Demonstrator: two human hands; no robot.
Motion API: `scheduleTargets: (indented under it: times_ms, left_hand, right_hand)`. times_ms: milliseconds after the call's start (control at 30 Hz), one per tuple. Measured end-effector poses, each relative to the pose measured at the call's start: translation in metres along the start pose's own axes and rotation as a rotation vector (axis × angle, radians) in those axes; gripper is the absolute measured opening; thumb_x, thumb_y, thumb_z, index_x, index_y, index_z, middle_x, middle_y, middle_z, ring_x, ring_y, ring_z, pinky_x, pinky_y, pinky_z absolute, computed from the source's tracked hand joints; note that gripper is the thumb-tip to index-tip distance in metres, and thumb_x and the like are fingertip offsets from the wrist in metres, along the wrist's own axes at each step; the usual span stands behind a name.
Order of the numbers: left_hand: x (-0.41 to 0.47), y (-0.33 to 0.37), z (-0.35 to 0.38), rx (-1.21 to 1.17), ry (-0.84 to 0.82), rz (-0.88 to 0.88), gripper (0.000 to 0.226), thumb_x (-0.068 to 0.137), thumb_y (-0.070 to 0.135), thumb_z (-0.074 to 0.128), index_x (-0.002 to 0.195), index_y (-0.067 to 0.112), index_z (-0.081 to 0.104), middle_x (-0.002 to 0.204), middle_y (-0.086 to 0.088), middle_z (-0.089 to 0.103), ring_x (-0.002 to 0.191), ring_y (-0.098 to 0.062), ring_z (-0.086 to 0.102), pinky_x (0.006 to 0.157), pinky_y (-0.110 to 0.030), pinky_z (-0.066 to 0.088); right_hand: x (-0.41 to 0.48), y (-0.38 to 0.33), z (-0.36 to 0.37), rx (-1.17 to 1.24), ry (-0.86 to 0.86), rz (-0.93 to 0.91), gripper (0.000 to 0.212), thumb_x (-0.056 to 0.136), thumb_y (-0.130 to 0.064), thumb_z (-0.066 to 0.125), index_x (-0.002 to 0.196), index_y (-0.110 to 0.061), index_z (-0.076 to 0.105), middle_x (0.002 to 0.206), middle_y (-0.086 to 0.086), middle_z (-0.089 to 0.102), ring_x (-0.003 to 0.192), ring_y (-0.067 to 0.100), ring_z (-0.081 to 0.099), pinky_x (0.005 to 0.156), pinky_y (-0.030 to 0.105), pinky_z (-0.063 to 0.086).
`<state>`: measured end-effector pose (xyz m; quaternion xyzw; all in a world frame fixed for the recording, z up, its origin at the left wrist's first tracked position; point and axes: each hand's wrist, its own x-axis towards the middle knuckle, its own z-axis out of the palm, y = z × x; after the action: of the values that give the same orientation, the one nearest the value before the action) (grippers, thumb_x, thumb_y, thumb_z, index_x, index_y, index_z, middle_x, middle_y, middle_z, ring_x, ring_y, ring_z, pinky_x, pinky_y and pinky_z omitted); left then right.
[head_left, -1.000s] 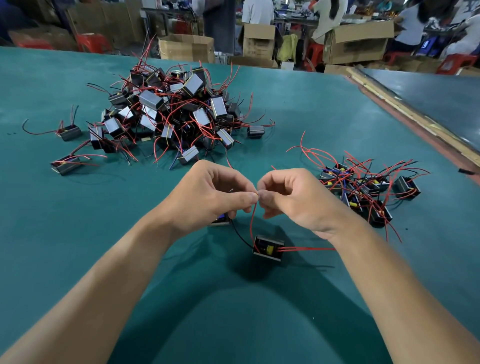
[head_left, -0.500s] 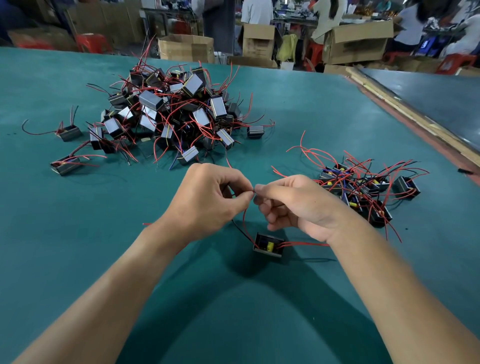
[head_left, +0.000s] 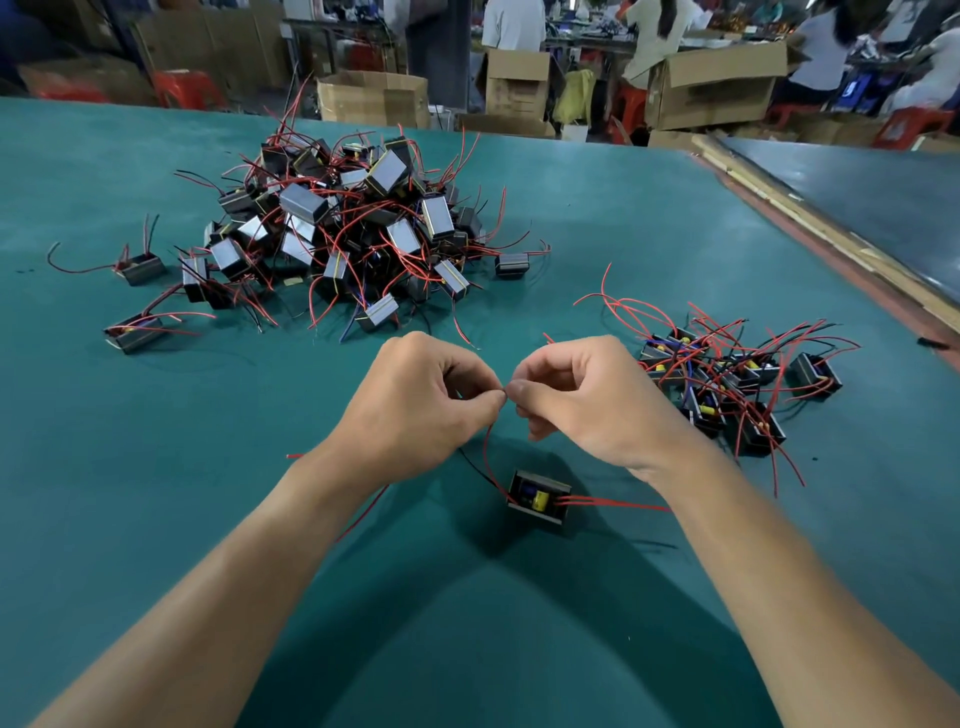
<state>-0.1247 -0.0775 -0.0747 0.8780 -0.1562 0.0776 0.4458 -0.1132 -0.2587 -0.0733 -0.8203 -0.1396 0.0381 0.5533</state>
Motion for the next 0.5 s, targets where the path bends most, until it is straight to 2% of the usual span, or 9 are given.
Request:
scheduleTargets:
  times_ms: [67,133,233,333,400,500]
  left_hand:
    - [0.001,0.001,-0.001,-0.06,-0.018,-0.044,0.015,0.08,0.015,0.071,0.066,0.019,0.074,0.058,0.0,0.067,0.046,-0.004,0.048,0.045,-0.018,0.039]
    - [0.003,0.003,-0.002,-0.129,-0.05,-0.096,0.015,0.081,0.012,0.071,0.067,0.015,0.074,0.06,-0.005,0.069,0.046,-0.007,0.048,0.043,-0.018,0.037]
    - [0.004,0.004,-0.005,-0.252,-0.106,-0.21,0.014,0.083,0.01,0.072,0.069,0.011,0.075,0.058,0.0,0.068,0.046,-0.008,0.051,0.043,-0.016,0.035]
    - [0.006,0.003,-0.01,-0.424,-0.161,-0.314,0.012,0.084,0.011,0.071,0.073,0.008,0.075,0.054,0.004,0.062,0.048,-0.009,0.048,0.05,-0.019,0.036]
    - [0.006,0.002,-0.013,-0.47,-0.154,-0.303,0.011,0.084,0.008,0.07,0.074,0.007,0.074,0.056,0.001,0.062,0.05,-0.011,0.047,0.054,-0.023,0.036]
    - [0.006,0.004,-0.013,-0.435,-0.119,-0.216,0.012,0.084,0.005,0.07,0.073,0.007,0.074,0.059,-0.001,0.064,0.054,-0.013,0.046,0.056,-0.024,0.037]
  right_hand:
    - [-0.001,-0.001,-0.002,-0.065,-0.004,-0.07,0.017,0.089,-0.004,0.069,0.073,-0.011,0.069,0.06,0.003,0.067,0.053,0.015,0.062,0.061,0.039,0.056]
    - [-0.002,-0.001,-0.004,-0.157,0.0,-0.165,0.019,0.088,-0.005,0.068,0.073,-0.016,0.068,0.063,0.003,0.067,0.056,0.013,0.06,0.062,0.037,0.054]
    - [-0.004,-0.002,-0.001,-0.318,0.018,-0.33,0.018,0.089,-0.006,0.065,0.076,-0.018,0.064,0.064,-0.008,0.061,0.06,0.01,0.057,0.061,0.025,0.048]
    - [-0.005,-0.005,0.002,-0.409,0.094,-0.469,0.011,0.09,-0.006,0.065,0.081,-0.013,0.063,0.068,-0.006,0.06,0.065,0.018,0.054,0.061,0.031,0.046]
    - [-0.006,-0.006,0.003,-0.328,0.102,-0.454,0.011,0.091,-0.007,0.065,0.081,-0.013,0.065,0.068,-0.006,0.061,0.064,0.017,0.056,0.061,0.029,0.047]
    - [-0.006,-0.01,0.002,-0.05,0.029,-0.245,0.017,0.094,-0.004,0.062,0.079,-0.01,0.067,0.065,-0.004,0.064,0.06,0.013,0.058,0.061,0.03,0.054]
